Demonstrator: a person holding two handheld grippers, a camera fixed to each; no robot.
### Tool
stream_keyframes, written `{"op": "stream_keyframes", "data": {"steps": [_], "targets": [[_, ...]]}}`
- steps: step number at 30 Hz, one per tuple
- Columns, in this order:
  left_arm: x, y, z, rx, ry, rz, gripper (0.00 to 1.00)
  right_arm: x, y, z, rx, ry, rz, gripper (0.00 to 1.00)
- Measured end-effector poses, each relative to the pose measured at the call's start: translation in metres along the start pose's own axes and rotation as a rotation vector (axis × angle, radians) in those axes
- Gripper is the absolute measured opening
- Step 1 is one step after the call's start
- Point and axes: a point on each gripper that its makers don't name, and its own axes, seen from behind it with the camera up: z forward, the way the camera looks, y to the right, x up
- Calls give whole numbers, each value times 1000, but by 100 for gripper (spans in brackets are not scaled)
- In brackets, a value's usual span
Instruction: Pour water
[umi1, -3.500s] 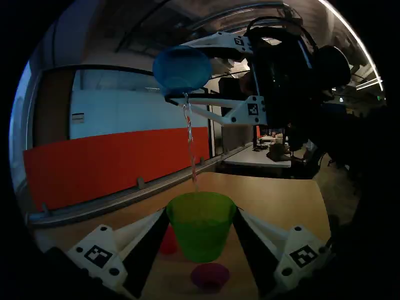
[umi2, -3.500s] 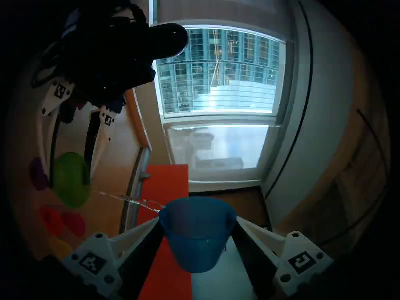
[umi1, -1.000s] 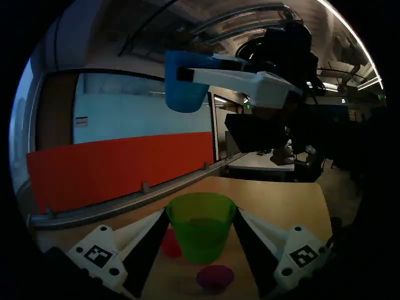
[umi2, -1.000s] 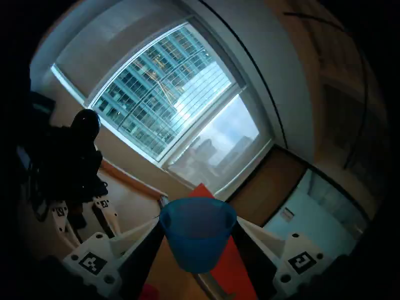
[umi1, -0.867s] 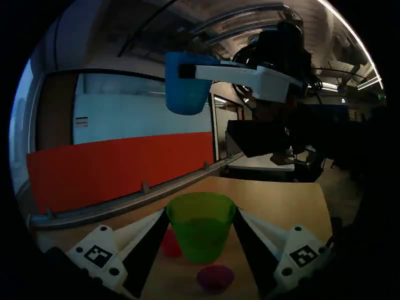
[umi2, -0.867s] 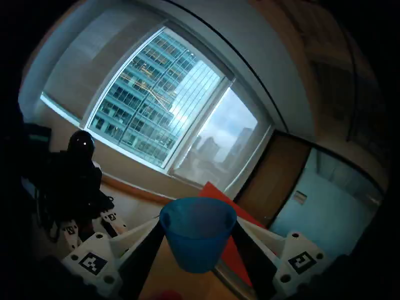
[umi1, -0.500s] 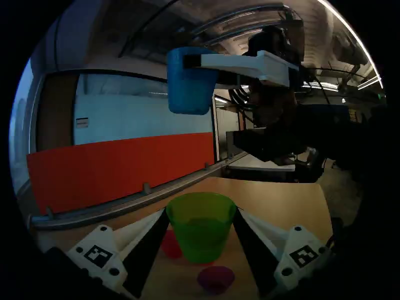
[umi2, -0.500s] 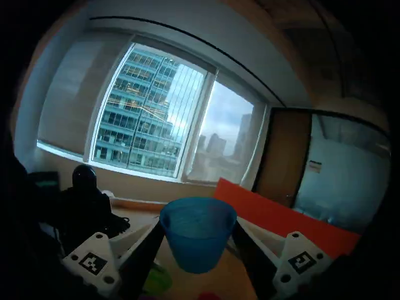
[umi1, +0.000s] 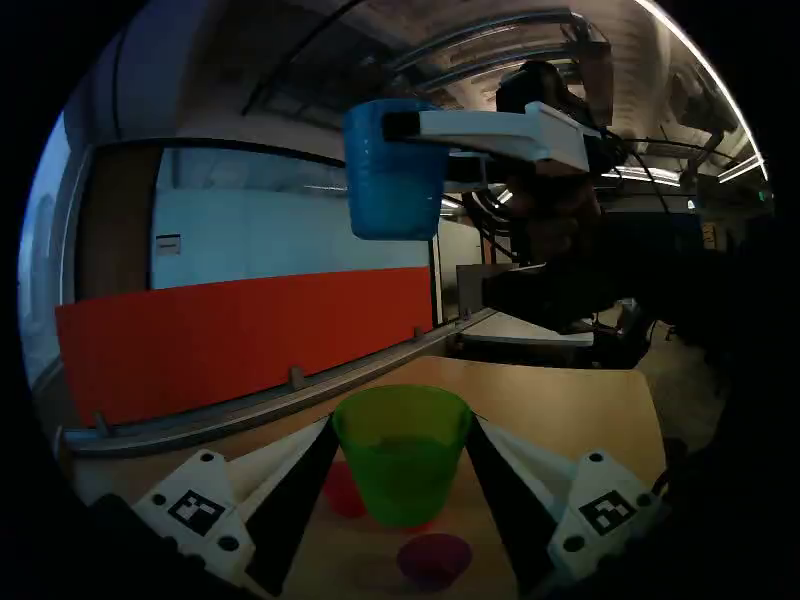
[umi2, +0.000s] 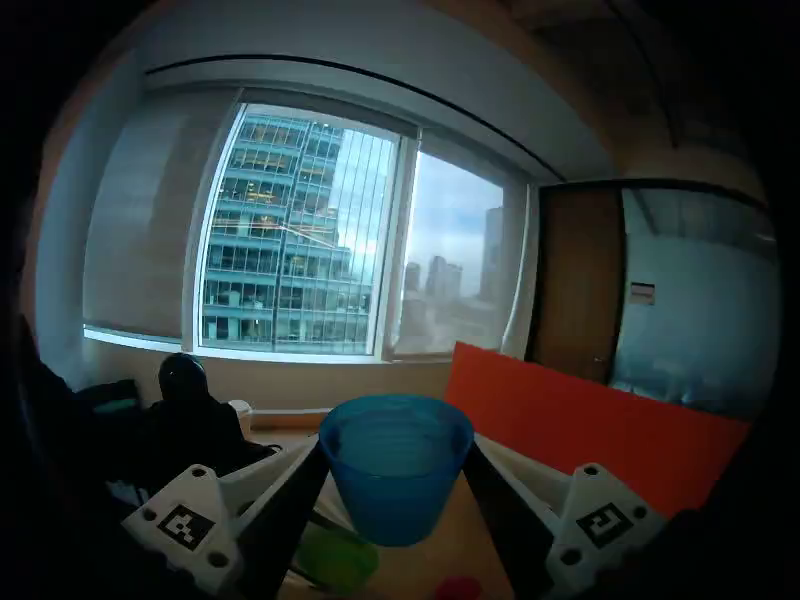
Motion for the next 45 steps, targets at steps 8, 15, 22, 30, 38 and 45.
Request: {"op": "stream_keyframes", "data": {"steps": [8, 15, 22, 30, 38, 45], "targets": [[1, -8, -6, 22, 0, -2, 87, 1, 7, -6, -17, 7, 22, 90], [1, -15, -13, 46, -5, 0, 87, -6, 21, -20, -54, 3, 27, 90], [-2, -25, -23, 75, -15, 4, 87, -16, 35, -38, -95, -6, 25, 90], [-9, -37, -38, 112, -33, 4, 87, -33, 50, -63, -139, -26, 39, 90], [-11, -44, -52, 136, -41, 3, 87, -44, 64, -87, -180, -30, 58, 90], [-16, -47, -58, 145, -60, 4, 87, -48, 68, -99, -189, -23, 83, 90]]}}
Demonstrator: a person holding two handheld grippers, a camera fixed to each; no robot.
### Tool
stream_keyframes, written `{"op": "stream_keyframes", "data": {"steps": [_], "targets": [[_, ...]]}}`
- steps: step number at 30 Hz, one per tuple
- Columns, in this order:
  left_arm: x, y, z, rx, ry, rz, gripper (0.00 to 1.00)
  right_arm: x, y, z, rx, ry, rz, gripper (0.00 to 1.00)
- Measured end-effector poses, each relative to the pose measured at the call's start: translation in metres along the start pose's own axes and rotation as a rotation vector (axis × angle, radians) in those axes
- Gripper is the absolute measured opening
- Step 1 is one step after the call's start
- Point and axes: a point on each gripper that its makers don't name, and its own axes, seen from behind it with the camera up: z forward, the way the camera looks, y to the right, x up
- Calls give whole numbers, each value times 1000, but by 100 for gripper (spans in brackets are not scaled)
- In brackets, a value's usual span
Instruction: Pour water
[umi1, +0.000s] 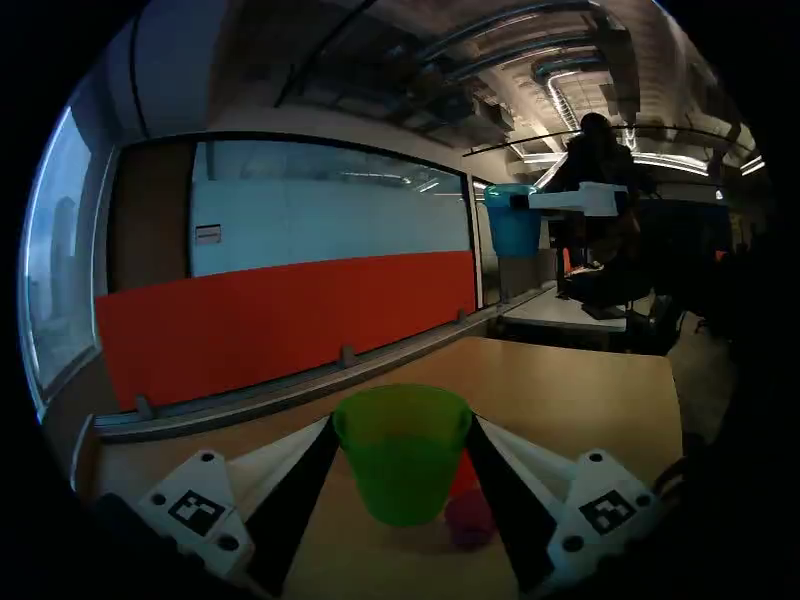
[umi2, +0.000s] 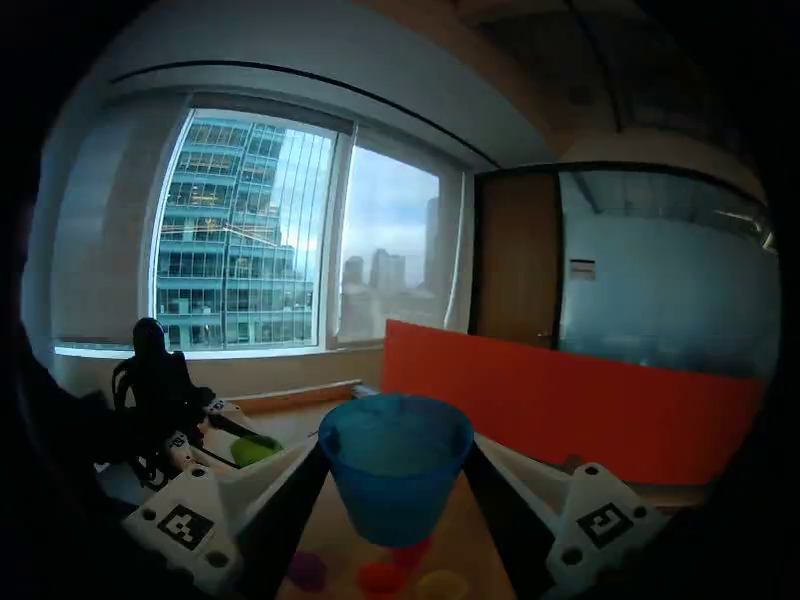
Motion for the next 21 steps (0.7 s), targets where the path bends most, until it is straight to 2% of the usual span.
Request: {"op": "stream_keyframes", "data": {"steps": [9, 17, 21], "targets": [[-9, 6, -3, -14, -34, 18, 87, -16, -2, -8, 17, -20, 22, 90], [-23, 4, -3, -15, -76, 21, 87, -53, 3, -15, 4, -80, -10, 91], [-32, 5, -2, -21, -99, 24, 87, -71, -1, -17, 21, -112, -15, 91]]}}
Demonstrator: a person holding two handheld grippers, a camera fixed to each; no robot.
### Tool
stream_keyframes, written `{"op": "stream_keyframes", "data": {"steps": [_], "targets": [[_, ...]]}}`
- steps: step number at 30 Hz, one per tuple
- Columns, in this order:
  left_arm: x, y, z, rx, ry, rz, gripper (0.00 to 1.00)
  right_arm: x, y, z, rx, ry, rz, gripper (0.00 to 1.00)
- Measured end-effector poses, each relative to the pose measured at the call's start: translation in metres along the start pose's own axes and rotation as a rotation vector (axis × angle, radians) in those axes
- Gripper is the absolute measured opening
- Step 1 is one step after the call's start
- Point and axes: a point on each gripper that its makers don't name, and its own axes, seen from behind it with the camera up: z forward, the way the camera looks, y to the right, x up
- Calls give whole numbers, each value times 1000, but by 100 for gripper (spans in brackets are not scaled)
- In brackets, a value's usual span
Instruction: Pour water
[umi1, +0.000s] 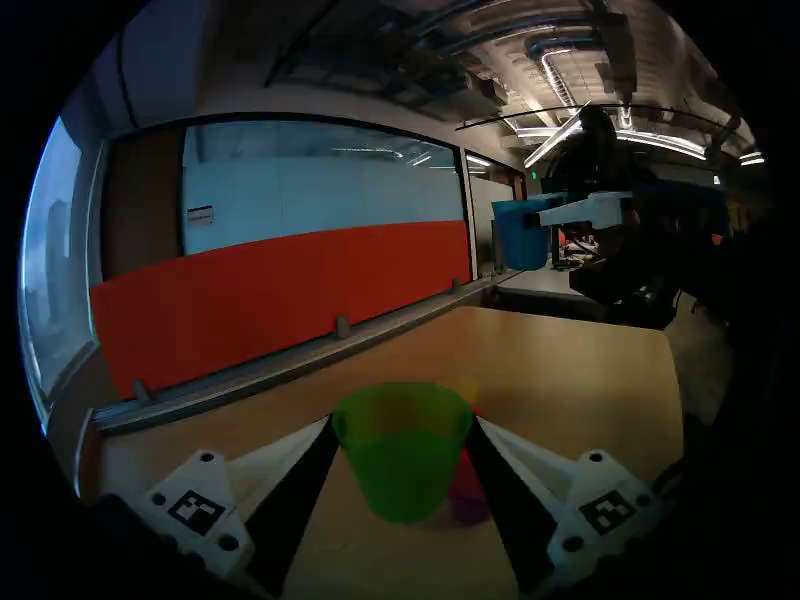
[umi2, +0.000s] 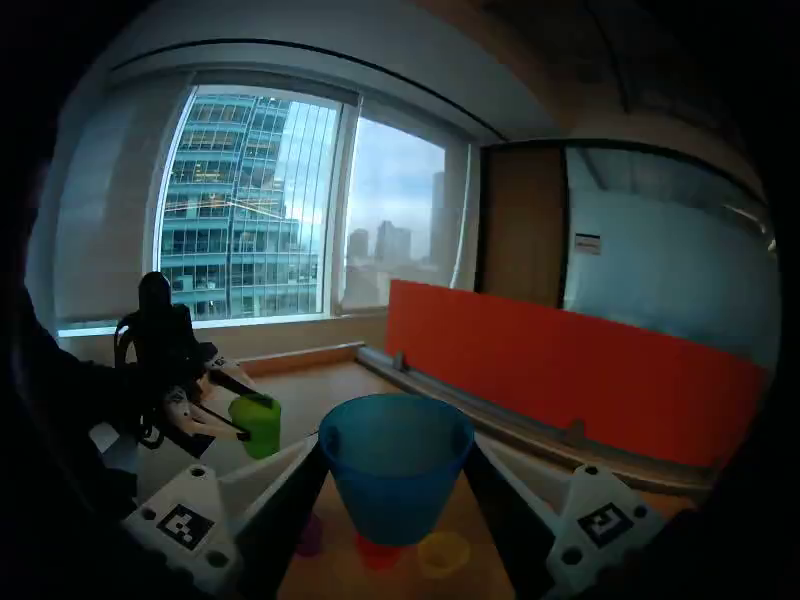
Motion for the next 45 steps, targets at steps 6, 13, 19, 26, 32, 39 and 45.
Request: {"op": "stream_keyframes", "data": {"steps": [6, 13, 19, 26, 32, 39, 45], "targets": [[-14, 0, 3, -4, -41, 6, 87, -16, -2, 0, 12, -21, 3, 91], [-27, -2, 5, -4, -80, 8, 87, -38, 0, -1, 13, -56, -8, 91], [-39, -1, 7, -10, -113, 5, 87, -59, 1, 0, 16, -100, -18, 91], [-54, 0, 10, -16, -153, -4, 87, -86, -3, 2, 32, -153, -19, 91], [-66, -1, 11, -20, -187, -4, 87, -106, -6, 4, 43, -197, -14, 91], [-81, 0, 11, -29, -223, -8, 87, -130, -7, 8, 52, -245, 5, 91], [-94, 1, 12, -34, -261, -3, 87, -152, -11, 10, 65, -288, 15, 92]]}}
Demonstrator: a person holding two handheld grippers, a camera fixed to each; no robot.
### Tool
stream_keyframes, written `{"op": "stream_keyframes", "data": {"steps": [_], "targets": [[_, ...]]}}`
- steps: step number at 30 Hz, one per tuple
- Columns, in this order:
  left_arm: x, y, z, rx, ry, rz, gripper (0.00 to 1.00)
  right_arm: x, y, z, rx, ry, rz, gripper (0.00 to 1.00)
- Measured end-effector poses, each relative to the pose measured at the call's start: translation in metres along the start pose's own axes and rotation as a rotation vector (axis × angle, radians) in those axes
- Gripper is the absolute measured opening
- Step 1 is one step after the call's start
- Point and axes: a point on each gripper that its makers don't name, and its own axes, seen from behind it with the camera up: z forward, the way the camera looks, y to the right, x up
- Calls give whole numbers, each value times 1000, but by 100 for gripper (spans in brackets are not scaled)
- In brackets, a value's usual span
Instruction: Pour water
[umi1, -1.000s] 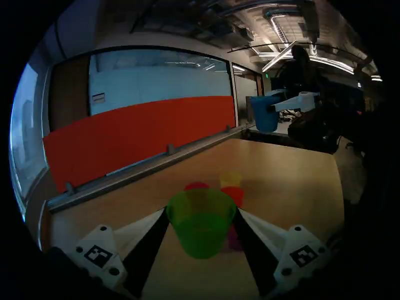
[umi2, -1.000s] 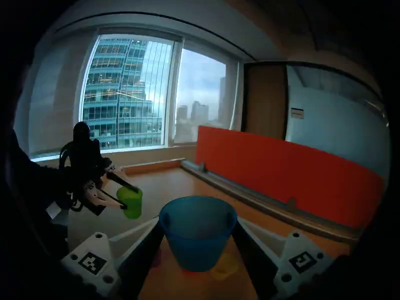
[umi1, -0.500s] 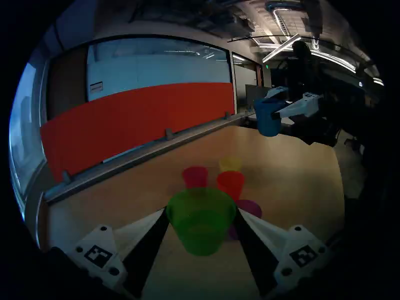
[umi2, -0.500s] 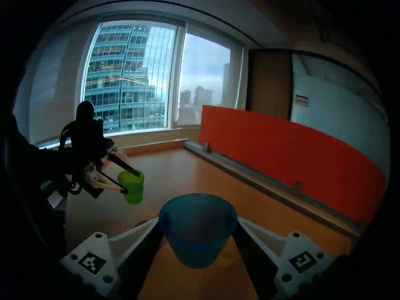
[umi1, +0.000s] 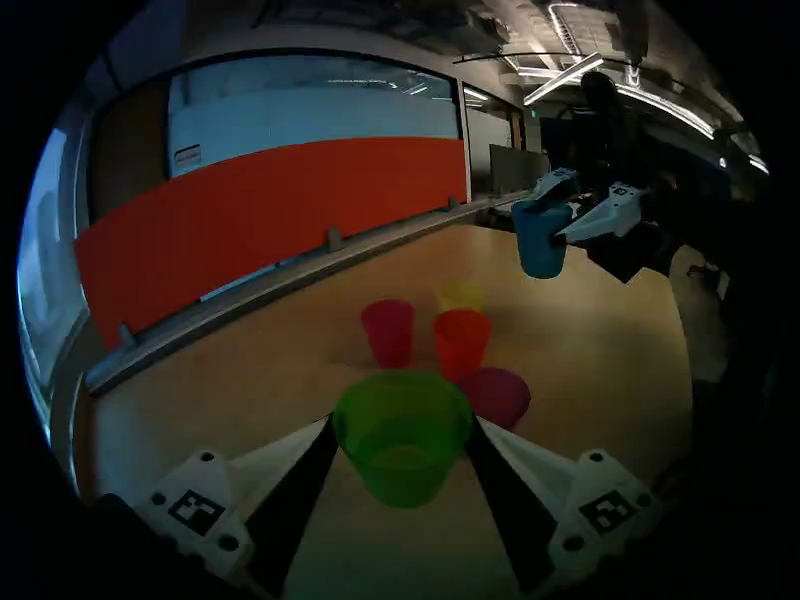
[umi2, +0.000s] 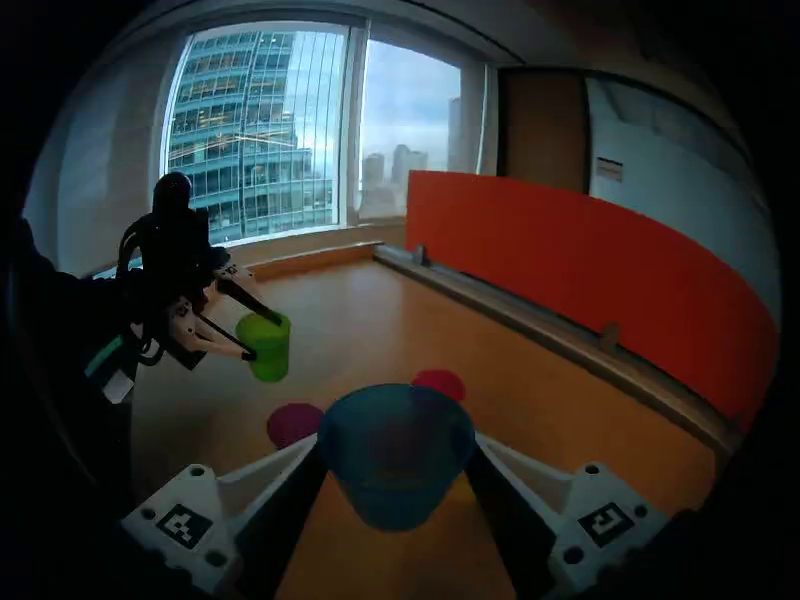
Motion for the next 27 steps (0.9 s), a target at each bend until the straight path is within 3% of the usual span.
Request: {"op": "stream_keyframes", "data": {"steps": [14, 27], "targets": [[-33, -1, 17, -18, -110, 10, 87, -43, -10, 18, 32, -94, 13, 92], [-52, -1, 31, -41, -162, 6, 87, -68, -11, 26, 30, -141, 12, 91]]}}
